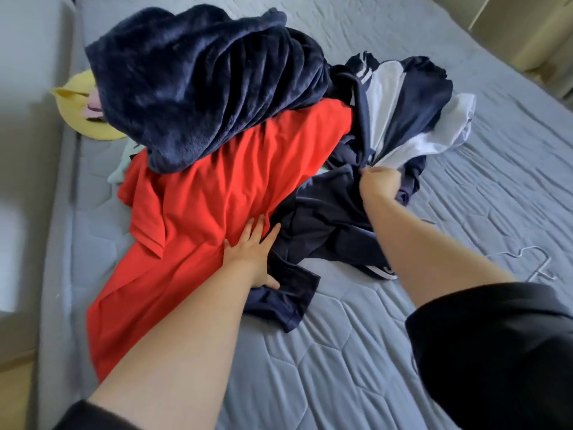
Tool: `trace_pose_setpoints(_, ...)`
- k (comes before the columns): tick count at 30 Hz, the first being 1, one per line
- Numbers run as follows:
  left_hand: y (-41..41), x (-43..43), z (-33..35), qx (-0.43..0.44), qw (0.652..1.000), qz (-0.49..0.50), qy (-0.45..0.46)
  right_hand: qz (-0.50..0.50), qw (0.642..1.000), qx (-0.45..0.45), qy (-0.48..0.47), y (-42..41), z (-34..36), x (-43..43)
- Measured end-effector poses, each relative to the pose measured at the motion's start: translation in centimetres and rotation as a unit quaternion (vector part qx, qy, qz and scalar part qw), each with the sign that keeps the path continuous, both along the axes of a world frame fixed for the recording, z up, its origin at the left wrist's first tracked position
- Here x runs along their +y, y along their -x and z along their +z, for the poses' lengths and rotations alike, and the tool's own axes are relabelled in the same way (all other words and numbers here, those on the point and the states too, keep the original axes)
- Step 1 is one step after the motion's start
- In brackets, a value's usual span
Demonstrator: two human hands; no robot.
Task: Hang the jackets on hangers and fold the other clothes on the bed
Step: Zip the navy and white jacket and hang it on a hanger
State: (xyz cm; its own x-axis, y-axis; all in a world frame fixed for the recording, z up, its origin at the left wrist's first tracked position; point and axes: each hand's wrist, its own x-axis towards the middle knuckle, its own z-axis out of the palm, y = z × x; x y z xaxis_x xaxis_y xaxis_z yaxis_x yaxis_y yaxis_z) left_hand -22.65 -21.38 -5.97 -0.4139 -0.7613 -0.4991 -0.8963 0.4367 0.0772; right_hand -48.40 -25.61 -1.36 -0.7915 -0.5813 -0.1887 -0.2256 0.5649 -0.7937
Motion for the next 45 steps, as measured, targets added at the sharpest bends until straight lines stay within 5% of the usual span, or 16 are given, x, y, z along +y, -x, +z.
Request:
trace_pose_setpoints(6,-1.3,0.8,0.8,0.063,0.997,0.012,-0.051,0.061,0.996,-0.005,0.060,-8.5,-0.7,4.3)
trace_pose_setpoints(9,-2.9,1.7,1.3,0.202,0.971,0.078,-0.099,0.125,0.991,0.004,0.056,-12.0,-1.3,8.4)
trace_pose_setpoints(12,-5.0,3.8,1.7,0.379,0.889,0.208,-0.148,0.170,0.984,-0.043,0.039,-14.6,-2.0,11.7)
trace_pose_setpoints(16,-7.4,7.3,1.8,0.489,0.801,0.306,-0.161,0.278,0.960,-0.018,-0.007,-17.3,-2.3,14.7)
trace_pose_setpoints(18,-8.5,8.9,1.9,0.549,0.730,0.370,-0.170,0.342,0.939,0.001,-0.029,-18.6,-1.6,15.7)
trace_pose_setpoints(21,-10.8,11.3,2.0,0.627,0.600,0.455,-0.201,0.454,0.888,0.025,-0.068,-20.9,-0.1,17.3)
trace_pose_setpoints(27,-17.6,16.1,1.2,0.646,0.456,0.538,-0.293,0.621,0.770,-0.011,-0.146,-26.3,2.3,20.7)
trace_pose_setpoints(30,-19.8,16.8,2.3,0.606,0.492,0.548,-0.301,0.717,0.669,0.024,-0.196,-27.5,2.8,21.5)
trace_pose_setpoints(31,-20.4,16.9,2.8,0.596,0.504,0.550,-0.298,0.722,0.663,0.028,-0.197,-27.9,2.8,21.7)
trace_pose_setpoints(32,-20.7,17.1,3.2,0.586,0.513,0.552,-0.298,0.699,0.693,0.021,-0.175,-28.2,2.8,21.9)
trace_pose_setpoints(34,-21.5,17.8,3.6,0.567,0.528,0.558,-0.297,0.569,0.819,0.042,-0.068,-28.5,2.3,21.6)
trace_pose_setpoints(36,-22.1,18.8,4.0,0.548,0.547,0.555,-0.305,0.420,0.887,0.192,-0.024,-27.7,1.4,20.8)
trace_pose_setpoints(39,-22.9,19.9,4.5,0.527,0.569,0.543,-0.322,0.422,0.837,0.275,-0.213,-25.7,-0.6,21.3)
trace_pose_setpoints(41,-23.1,20.0,4.8,0.522,0.577,0.542,-0.319,0.443,0.806,0.296,-0.257,-25.3,-1.9,21.9)
trace_pose_setpoints(43,-22.7,19.8,5.1,0.515,0.594,0.535,-0.308,0.421,0.839,0.280,-0.202,-25.5,-1.9,22.0)
trace_pose_setpoints(45,-21.7,19.2,5.6,0.526,0.589,0.539,-0.292,0.390,0.901,0.137,-0.132,-26.1,-0.6,21.7)
